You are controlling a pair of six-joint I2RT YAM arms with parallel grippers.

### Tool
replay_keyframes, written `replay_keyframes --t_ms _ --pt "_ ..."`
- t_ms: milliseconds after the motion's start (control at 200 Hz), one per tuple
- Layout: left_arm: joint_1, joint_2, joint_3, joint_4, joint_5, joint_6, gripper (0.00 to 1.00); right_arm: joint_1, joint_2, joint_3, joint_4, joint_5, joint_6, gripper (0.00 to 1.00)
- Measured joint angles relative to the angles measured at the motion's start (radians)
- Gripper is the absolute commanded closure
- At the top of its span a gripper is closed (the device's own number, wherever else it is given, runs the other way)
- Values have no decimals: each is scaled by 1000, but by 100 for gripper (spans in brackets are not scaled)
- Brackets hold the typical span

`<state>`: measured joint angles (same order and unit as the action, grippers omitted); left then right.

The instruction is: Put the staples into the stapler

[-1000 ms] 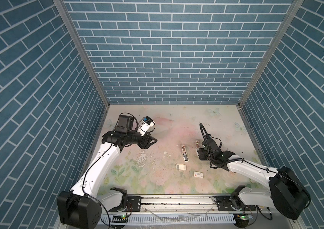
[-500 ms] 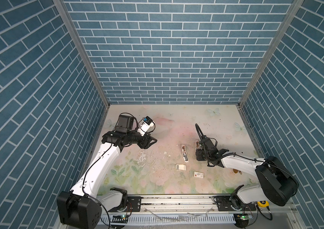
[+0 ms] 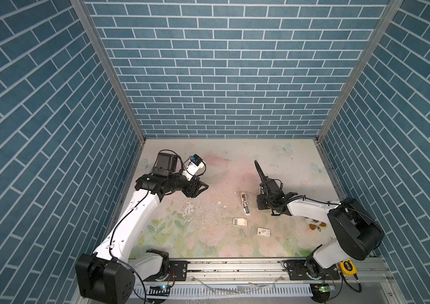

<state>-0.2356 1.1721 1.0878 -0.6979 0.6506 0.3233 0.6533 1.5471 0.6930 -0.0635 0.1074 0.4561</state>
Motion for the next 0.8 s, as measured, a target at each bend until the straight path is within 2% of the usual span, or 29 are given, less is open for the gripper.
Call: replay_keyframes --t_ms 280,800 --pt "0 0 0 0 0 0 35 0 7 0 16 -27 -8 66" --pt "0 0 0 0 0 0 35 -1 24 6 45 -95 -47 67"
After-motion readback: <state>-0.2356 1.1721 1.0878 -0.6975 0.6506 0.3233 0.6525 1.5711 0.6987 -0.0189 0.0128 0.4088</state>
